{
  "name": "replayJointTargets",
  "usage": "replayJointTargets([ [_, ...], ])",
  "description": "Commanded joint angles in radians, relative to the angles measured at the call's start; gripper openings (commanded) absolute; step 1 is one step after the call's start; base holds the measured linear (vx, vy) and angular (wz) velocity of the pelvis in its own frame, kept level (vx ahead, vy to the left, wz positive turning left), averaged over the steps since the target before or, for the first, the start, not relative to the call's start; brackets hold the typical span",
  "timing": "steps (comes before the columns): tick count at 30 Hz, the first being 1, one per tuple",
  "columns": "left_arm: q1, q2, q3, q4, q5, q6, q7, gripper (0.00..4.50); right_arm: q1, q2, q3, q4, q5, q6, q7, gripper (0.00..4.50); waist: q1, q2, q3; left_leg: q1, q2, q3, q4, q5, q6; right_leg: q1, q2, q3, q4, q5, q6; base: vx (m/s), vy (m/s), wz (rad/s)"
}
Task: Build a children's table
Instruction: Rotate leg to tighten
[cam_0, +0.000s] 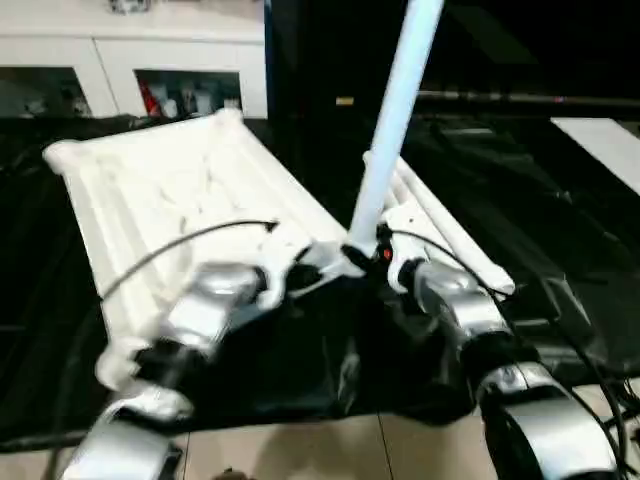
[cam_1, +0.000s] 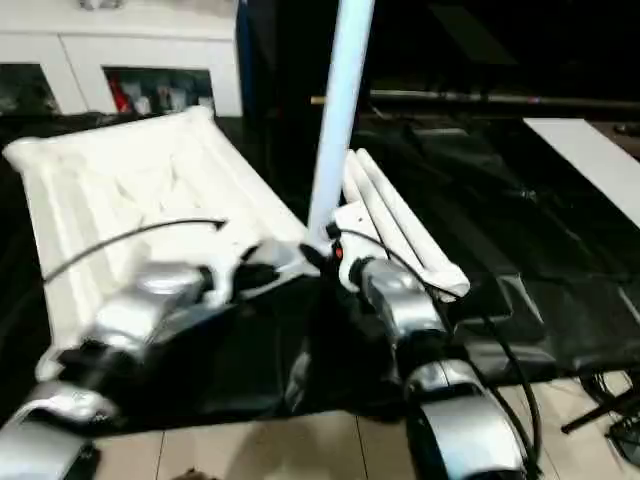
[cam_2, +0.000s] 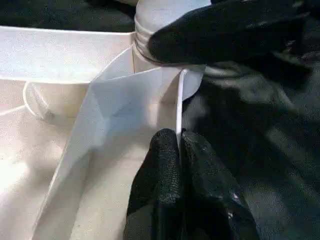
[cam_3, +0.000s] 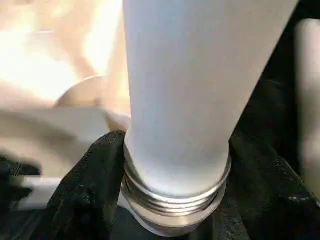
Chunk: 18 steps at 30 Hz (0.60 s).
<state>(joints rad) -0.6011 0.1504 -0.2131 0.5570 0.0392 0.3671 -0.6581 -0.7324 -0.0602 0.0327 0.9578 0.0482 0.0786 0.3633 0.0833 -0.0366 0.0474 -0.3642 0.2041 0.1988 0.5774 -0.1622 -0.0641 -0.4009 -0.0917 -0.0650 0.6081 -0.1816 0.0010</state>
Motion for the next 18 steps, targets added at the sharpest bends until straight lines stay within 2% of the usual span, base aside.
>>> replayJointTargets([
  [1, -0.02, -0.044, -0.045, 0.039, 0.026, -0.008, 0.043, 0.0, -0.008, 0.053, 0.024, 0.061, -0.012, 0.011, -0.028, 2.7, -0.008, 0.007, -0.05, 0.028, 0.022, -0.029, -0.074, -0.457, -0.048, 0.013, -0.055, 0.031, -0.114, -0.543, -0.098, 0.0, 0.0, 0.0],
  [3, -0.023, -0.042, -0.05, 0.046, 0.033, -0.013, 0.046, 0.0, -0.011, 0.055, 0.025, 0.066, -0.014, 0.003, -0.03, 2.7, -0.006, 0.006, -0.051, 0.025, 0.023, -0.031, -0.075, -0.457, -0.043, 0.014, -0.055, 0.03, -0.116, -0.543, -0.088, 0.0, 0.0, 0.0],
  [4, -0.025, -0.041, -0.052, 0.05, 0.038, -0.016, 0.048, 0.0, -0.014, 0.056, 0.024, 0.069, -0.015, -0.002, -0.032, 3.4, -0.006, 0.008, -0.05, 0.027, 0.023, -0.03, -0.076, -0.464, -0.04, 0.011, -0.054, 0.03, -0.117, -0.537, -0.086, 0.0, 0.0, 0.0],
  [6, -0.034, -0.035, -0.04, 0.07, 0.038, -0.024, 0.056, 0.0, -0.023, 0.063, -0.01, 0.078, 0.019, 0.001, -0.003, 3.46, -0.005, 0.003, -0.051, 0.025, 0.023, -0.03, -0.076, -0.462, -0.035, 0.012, -0.055, 0.031, -0.116, -0.533, -0.087, 0.0, 0.0, 0.0],
  [8, -0.038, -0.032, -0.037, 0.079, 0.043, -0.03, 0.063, 0.0, -0.027, 0.065, -0.021, 0.082, 0.026, -0.006, -0.001, 3.75, -0.003, 0.007, -0.051, 0.024, 0.025, -0.03, -0.078, -0.456, -0.036, 0.013, -0.056, 0.031, -0.114, -0.516, -0.095, 0.0, 0.0, 0.0],
  [9, -0.04, -0.03, -0.035, 0.084, 0.045, -0.035, 0.065, 0.0, -0.03, 0.066, -0.025, 0.084, 0.027, -0.011, -0.002, 3.75, -0.003, 0.007, -0.051, 0.024, 0.025, -0.03, -0.078, -0.456, -0.036, 0.013, -0.056, 0.031, -0.114, -0.516, -0.095, 0.0, 0.0, 0.0],
  [10, -0.045, -0.023, -0.032, 0.095, 0.051, -0.053, 0.066, 0.0, -0.034, 0.06, -0.018, 0.084, 0.012, -0.038, -0.007, 3.94, -0.003, 0.006, -0.052, 0.021, 0.026, -0.03, -0.081, -0.449, -0.036, 0.014, -0.056, 0.031, -0.112, -0.492, -0.103, 0.0, 0.0, 0.0],
  [13, -0.052, -0.017, -0.028, 0.108, 0.053, -0.083, 0.065, 0.0, -0.026, 0.041, -0.012, 0.051, 0.01, -0.065, 0.01, 3.94, -0.003, 0.0, -0.051, 0.02, 0.027, -0.029, -0.082, -0.444, -0.034, 0.015, -0.057, 0.032, -0.111, -0.478, -0.109, 0.0, 0.0, 0.0],
  [14, -0.054, -0.016, -0.027, 0.111, 0.052, -0.093, 0.063, 0.0, -0.022, 0.035, -0.013, 0.036, 0.014, -0.067, 0.02, 3.94, 0.0, 0.001, -0.052, 0.021, 0.027, -0.028, -0.081, -0.437, -0.031, 0.016, -0.057, 0.033, -0.111, -0.472, -0.11, 0.0, 0.0, 0.0],
  [18, -0.069, -0.027, -0.002, 0.125, 0.027, -0.186, 0.062, 0.0, 0.048, -0.016, -0.006, -0.142, 0.033, -0.045, 0.114, 3.94, 0.005, 0.002, -0.055, 0.012, 0.028, -0.025, -0.083, -0.387, -0.019, 0.024, -0.057, 0.037, -0.103, -0.4, -0.116, 0.0, 0.0, 0.0],
])
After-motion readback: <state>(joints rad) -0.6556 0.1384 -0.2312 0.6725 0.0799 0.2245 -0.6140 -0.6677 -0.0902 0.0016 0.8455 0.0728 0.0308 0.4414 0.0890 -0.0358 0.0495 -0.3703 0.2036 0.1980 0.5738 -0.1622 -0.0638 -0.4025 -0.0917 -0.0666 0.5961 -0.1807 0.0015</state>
